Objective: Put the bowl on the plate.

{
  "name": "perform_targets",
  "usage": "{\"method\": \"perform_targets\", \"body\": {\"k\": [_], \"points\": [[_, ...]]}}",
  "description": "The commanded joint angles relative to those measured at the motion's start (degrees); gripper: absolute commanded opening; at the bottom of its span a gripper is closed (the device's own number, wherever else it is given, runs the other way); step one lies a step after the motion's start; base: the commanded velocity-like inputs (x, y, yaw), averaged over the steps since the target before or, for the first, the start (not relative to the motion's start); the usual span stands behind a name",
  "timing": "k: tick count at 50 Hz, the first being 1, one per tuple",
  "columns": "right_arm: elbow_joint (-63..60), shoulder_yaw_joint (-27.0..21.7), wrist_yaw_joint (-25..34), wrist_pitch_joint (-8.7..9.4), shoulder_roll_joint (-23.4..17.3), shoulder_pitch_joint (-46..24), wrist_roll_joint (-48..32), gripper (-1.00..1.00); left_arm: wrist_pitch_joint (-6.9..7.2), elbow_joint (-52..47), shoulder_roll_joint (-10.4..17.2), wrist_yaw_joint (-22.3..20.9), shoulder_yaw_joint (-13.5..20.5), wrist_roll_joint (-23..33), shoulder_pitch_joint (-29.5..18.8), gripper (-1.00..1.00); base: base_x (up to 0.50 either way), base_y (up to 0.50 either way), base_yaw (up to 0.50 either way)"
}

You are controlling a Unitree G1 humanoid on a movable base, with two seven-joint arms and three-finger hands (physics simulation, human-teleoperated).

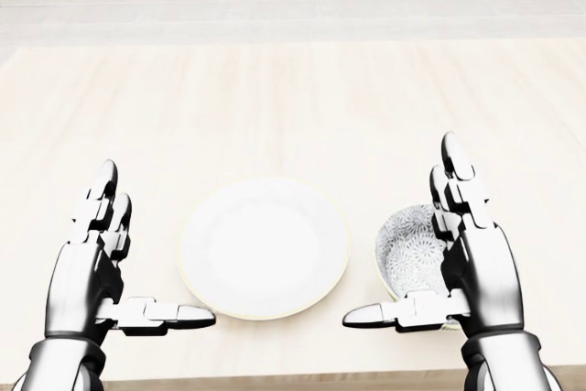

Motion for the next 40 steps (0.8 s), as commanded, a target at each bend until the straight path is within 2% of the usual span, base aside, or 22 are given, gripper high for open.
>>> {"method": "perform_targets", "body": {"k": [1, 13, 40], "points": [[0.05, -0.12, 0.11, 0.0, 0.23, 0.61, 0.2, 1.0, 0.0, -0.29, 0.11, -0.18, 0.11, 0.27, 0.16, 1.0, 0.06, 0.34, 0.0], [0.45, -0.15, 0.02, 0.0, 0.35, 0.96, 0.65, 1.0, 0.0, -0.41, -0.01, -0.43, 0.18, 0.24, 0.62, 1.0, 0.09, 0.24, 0.0], [0.07, 0.17, 0.18, 0.0, 0.18, 1.05, 0.94, 1.0, 0.0, 0.31, 0.09, -0.48, 0.35, 0.35, 0.62, 1.0, 0.19, 0.01, 0.0]]}}
